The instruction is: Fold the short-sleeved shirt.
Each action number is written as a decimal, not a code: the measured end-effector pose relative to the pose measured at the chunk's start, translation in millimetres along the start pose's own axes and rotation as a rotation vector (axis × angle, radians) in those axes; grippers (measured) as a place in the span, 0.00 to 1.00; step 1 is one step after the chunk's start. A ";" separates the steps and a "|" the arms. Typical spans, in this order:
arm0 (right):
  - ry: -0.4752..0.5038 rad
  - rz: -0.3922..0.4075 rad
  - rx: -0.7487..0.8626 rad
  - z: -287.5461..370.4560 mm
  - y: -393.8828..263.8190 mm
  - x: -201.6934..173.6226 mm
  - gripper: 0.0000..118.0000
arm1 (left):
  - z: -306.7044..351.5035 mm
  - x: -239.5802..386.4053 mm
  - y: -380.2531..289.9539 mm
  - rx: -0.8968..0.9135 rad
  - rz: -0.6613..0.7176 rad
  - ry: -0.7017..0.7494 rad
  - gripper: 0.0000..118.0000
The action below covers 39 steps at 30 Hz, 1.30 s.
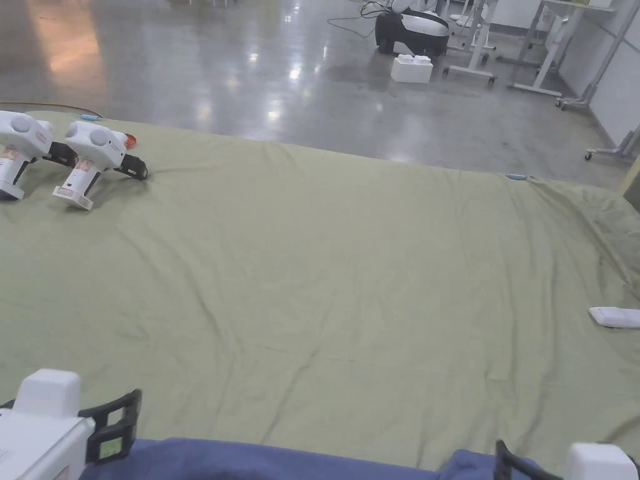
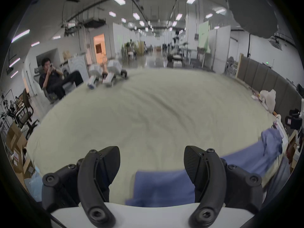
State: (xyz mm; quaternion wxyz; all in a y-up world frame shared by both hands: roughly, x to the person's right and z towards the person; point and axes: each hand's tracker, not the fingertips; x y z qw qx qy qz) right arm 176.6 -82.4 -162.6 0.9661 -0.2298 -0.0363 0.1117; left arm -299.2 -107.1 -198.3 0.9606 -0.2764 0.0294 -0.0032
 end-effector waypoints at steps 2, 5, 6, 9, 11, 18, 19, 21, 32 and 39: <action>0.026 -0.038 0.107 -0.8 21.5 -15.6 0.87 | 1.0 19.2 16.0 0.071 -0.005 -0.012 0.69; 0.033 -0.087 0.257 -2.5 48.9 -37.4 0.82 | 6.1 47.6 39.8 0.204 0.009 -0.029 0.62; 0.032 -0.097 0.292 -2.9 58.7 -44.6 0.77 | 8.0 56.2 47.7 0.238 0.007 -0.027 0.60; 0.014 -0.151 0.417 -1.5 72.8 -58.6 0.69 | 18.1 79.3 66.0 0.354 -0.026 -0.016 0.56; -0.007 -0.143 0.440 -3.2 77.5 -65.3 0.50 | 25.9 89.7 74.1 0.408 -0.044 -0.010 0.38; 0.018 -0.188 0.449 -7.1 83.7 -69.0 0.00 | 37.4 95.0 83.3 0.463 -0.014 -0.006 0.00; 0.013 -0.185 0.447 -8.3 83.2 -69.5 0.00 | 37.0 93.8 83.3 0.455 -0.010 -0.006 0.00; 0.006 -0.182 0.445 -10.8 82.7 -68.2 0.00 | 36.4 88.7 81.1 0.450 -0.002 0.003 0.00; 0.016 -0.158 0.355 -21.9 66.0 -64.3 0.00 | 0.6 -8.7 40.7 0.024 0.040 0.028 0.00; 0.033 -0.147 0.300 -27.1 48.1 -64.9 0.00 | -25.2 -92.1 -13.5 -0.294 0.297 -0.192 0.02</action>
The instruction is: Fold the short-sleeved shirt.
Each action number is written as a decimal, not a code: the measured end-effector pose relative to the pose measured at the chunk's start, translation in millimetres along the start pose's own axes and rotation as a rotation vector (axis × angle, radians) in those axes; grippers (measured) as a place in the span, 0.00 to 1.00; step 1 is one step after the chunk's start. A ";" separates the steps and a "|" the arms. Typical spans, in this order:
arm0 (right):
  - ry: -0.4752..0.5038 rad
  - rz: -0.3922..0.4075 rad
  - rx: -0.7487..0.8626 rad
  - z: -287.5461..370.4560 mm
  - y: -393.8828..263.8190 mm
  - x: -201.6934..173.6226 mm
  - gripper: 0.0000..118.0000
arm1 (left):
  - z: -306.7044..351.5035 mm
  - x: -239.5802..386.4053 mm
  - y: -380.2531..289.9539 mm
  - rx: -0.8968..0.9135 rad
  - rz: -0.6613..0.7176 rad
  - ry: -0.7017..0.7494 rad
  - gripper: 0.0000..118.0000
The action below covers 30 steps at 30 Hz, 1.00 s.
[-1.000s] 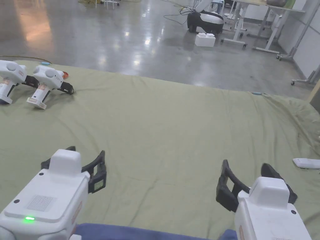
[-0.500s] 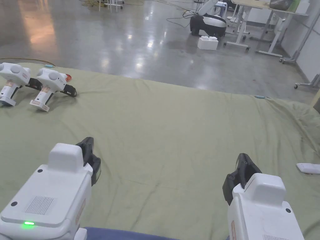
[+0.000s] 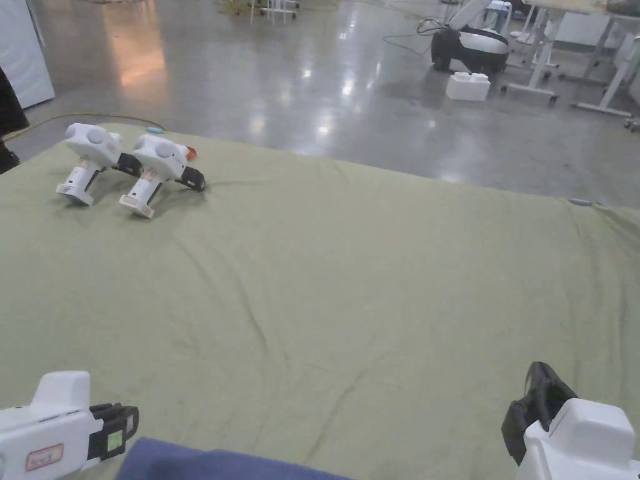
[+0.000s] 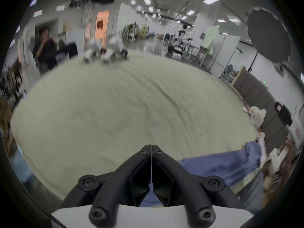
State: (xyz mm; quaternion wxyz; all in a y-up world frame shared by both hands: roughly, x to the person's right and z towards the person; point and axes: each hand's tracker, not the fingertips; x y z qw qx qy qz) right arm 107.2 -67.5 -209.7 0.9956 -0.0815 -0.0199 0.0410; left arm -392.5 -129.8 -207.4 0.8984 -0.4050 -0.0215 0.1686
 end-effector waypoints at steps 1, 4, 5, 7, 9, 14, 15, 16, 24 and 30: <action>0.005 -0.004 -0.012 -0.3 -2.6 0.3 0.00 | -1.7 -12.9 -2.6 -0.008 0.042 -0.023 0.09; 0.013 -0.011 -0.032 -1.2 -7.1 0.2 0.00 | -12.1 -34.3 -3.1 -0.105 0.054 -0.094 0.43; 0.017 -0.015 -0.035 -0.4 -7.4 0.2 0.00 | -14.9 -37.6 -6.1 -0.116 0.031 -0.125 0.55; 0.019 -0.026 -0.029 2.3 -6.0 0.2 0.00 | -24.4 -50.2 -8.7 -0.165 0.068 -0.208 0.75; 0.021 -0.021 -0.027 4.1 -4.8 -0.7 0.00 | -35.0 -61.3 -9.7 -0.205 0.121 -0.263 0.82; 0.027 -0.013 -0.032 4.4 -3.8 -2.0 0.00 | -60.1 -72.5 -19.4 -0.282 0.224 -0.303 0.82; 0.029 -0.019 -0.036 3.9 -2.8 -1.7 0.00 | -59.6 -74.9 -18.4 -0.268 0.238 -0.351 0.82; 0.030 -0.024 -0.037 4.6 -2.6 -2.1 0.00 | -58.4 -77.3 -17.5 -0.264 0.266 -0.388 0.81; 0.034 -0.018 -0.053 3.5 -8.1 -8.9 0.00 | -72.4 -90.5 -40.8 -0.302 0.495 -0.588 0.35; 0.042 -0.023 -0.082 2.6 -11.3 -13.1 0.00 | -80.3 -70.9 -45.1 -0.329 0.489 -0.548 0.17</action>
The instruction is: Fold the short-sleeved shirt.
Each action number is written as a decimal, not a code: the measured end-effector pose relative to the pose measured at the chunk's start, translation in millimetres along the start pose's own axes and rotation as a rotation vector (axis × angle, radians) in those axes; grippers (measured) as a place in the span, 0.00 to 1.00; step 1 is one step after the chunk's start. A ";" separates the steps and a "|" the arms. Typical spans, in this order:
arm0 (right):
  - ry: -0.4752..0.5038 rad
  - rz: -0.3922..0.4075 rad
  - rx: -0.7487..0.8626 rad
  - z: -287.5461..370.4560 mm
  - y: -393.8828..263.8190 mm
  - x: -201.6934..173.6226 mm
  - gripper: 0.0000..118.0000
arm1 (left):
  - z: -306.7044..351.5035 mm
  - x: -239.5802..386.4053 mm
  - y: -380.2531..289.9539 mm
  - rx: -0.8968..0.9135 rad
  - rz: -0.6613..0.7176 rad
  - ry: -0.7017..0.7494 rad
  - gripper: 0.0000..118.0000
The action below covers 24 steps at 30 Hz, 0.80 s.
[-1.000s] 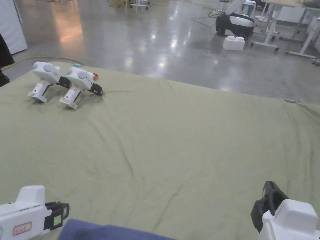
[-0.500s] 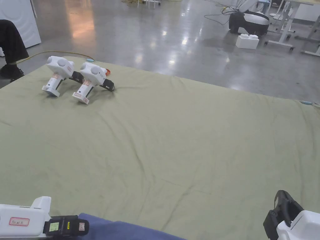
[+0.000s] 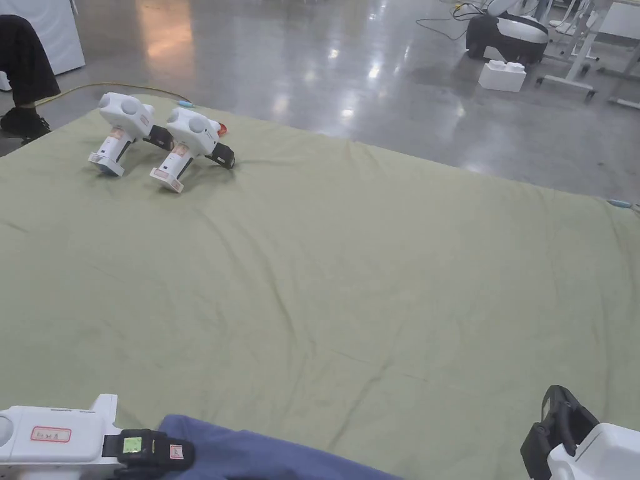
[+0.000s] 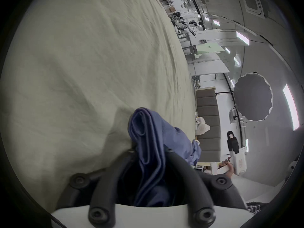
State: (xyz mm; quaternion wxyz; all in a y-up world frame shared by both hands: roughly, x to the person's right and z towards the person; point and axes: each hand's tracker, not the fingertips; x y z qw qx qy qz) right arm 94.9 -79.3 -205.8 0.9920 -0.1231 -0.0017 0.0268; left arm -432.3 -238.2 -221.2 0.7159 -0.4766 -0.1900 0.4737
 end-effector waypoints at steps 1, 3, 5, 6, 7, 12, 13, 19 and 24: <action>0.001 0.001 -0.002 -0.7 -0.7 0.5 0.00 | -0.1 3.9 -0.5 0.003 -0.011 0.023 0.11; 0.004 0.006 -0.007 -0.3 -1.1 0.3 0.00 | 6.5 15.9 -1.2 0.018 -0.092 0.049 0.08; 0.005 0.009 -0.006 0.1 -1.4 1.1 0.00 | 11.2 30.0 -2.3 0.017 -0.150 0.093 0.06; 0.004 0.011 -0.006 0.3 -1.3 1.7 0.00 | 15.0 37.4 -2.6 0.021 -0.175 0.101 0.06; 0.005 0.011 -0.007 0.4 -0.9 2.3 0.00 | 19.7 41.8 -1.2 0.030 -0.183 0.103 0.05; 0.005 0.010 0.001 2.3 1.3 6.6 0.00 | 48.0 80.0 1.3 0.082 -0.292 0.171 0.05; 0.006 0.009 0.003 2.5 1.6 7.9 0.00 | 58.6 86.8 2.7 0.113 -0.293 0.183 0.05; 0.011 -0.001 0.014 2.4 1.9 13.6 0.00 | 115.2 119.0 6.8 0.234 -0.370 0.413 0.05; 0.019 -0.019 0.012 1.7 -0.7 15.0 0.00 | 119.3 144.7 -10.6 0.236 -0.398 0.496 0.05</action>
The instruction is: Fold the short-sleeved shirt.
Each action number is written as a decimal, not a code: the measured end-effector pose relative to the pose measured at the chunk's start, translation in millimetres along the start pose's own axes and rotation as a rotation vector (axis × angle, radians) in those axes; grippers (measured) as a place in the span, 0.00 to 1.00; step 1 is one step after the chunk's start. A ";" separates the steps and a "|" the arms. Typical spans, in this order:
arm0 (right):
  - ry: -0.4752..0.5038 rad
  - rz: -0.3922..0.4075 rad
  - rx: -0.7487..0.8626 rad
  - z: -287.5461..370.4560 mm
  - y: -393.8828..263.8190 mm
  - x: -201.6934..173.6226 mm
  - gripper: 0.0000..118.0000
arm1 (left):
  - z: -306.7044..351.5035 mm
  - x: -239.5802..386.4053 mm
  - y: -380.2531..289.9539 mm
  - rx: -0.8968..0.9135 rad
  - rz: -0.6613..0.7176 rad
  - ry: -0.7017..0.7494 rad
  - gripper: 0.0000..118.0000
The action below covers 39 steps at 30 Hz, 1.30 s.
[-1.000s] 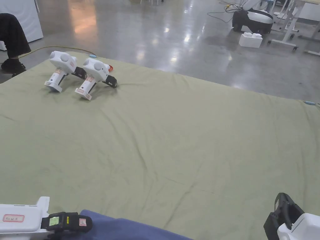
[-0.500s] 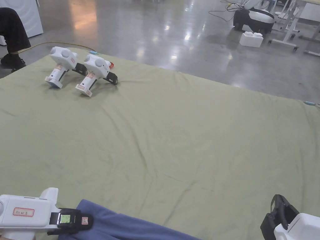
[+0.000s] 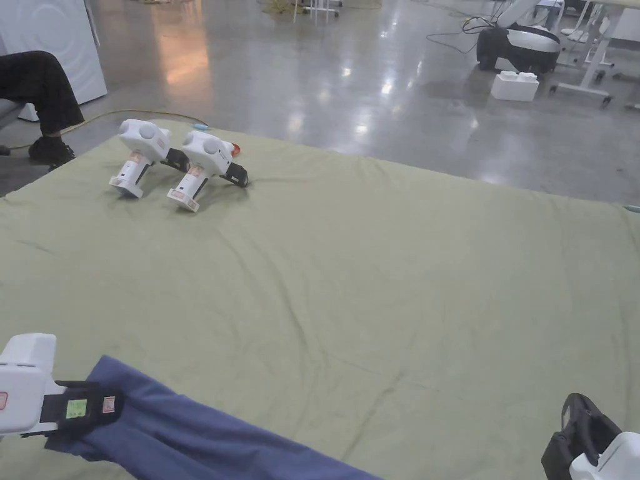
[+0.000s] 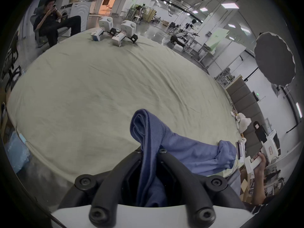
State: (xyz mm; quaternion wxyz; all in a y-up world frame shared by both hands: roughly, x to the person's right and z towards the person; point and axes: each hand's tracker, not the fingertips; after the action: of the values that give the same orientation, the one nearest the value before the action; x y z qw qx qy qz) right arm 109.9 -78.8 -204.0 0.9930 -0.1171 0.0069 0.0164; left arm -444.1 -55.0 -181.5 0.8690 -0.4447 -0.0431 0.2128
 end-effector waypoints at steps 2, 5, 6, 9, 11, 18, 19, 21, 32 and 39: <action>0.003 -0.011 -0.001 -0.5 -2.1 1.2 0.00 | 2.4 13.4 -2.8 -0.007 -0.005 -0.027 0.05; 0.007 -0.023 -0.004 0.0 -4.4 2.8 0.00 | -1.5 38.9 -11.7 -0.016 0.022 -0.176 0.05; 0.008 -0.026 -0.006 0.4 -5.4 3.7 0.00 | -4.1 50.4 -15.7 -0.017 0.028 -0.200 0.05; 0.008 -0.036 -0.010 1.0 -8.4 7.0 0.00 | -15.6 79.9 -23.7 -0.039 0.037 -0.283 0.05; 0.005 -0.044 -0.015 1.4 -10.6 10.1 0.00 | -30.0 103.1 -31.2 -0.050 0.037 -0.308 0.05; -0.021 -0.066 -0.025 8.3 -16.0 23.4 0.00 | -118.9 161.2 -63.1 -0.168 -0.032 -0.224 0.05; -0.027 -0.068 -0.025 9.5 -16.5 25.9 0.00 | -132.0 168.8 -68.9 -0.189 -0.040 -0.210 0.05; -0.040 -0.072 -0.029 11.9 -18.0 31.8 0.00 | -157.0 182.3 -79.8 -0.226 -0.081 -0.137 0.05; -0.090 -0.083 -0.057 16.1 -25.4 50.2 0.00 | -184.3 200.3 -99.6 -0.266 -0.102 -0.106 0.48; -0.091 -0.082 -0.070 15.9 -28.2 50.1 0.00 | -134.9 182.9 -74.8 -0.175 -0.062 -0.168 0.54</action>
State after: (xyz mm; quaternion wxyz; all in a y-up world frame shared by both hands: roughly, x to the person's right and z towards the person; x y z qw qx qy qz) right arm 161.1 -101.0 -182.9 0.9874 -0.1513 -0.0436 -0.0189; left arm -218.0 -120.5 -224.4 0.8262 -0.4980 -0.1479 0.2180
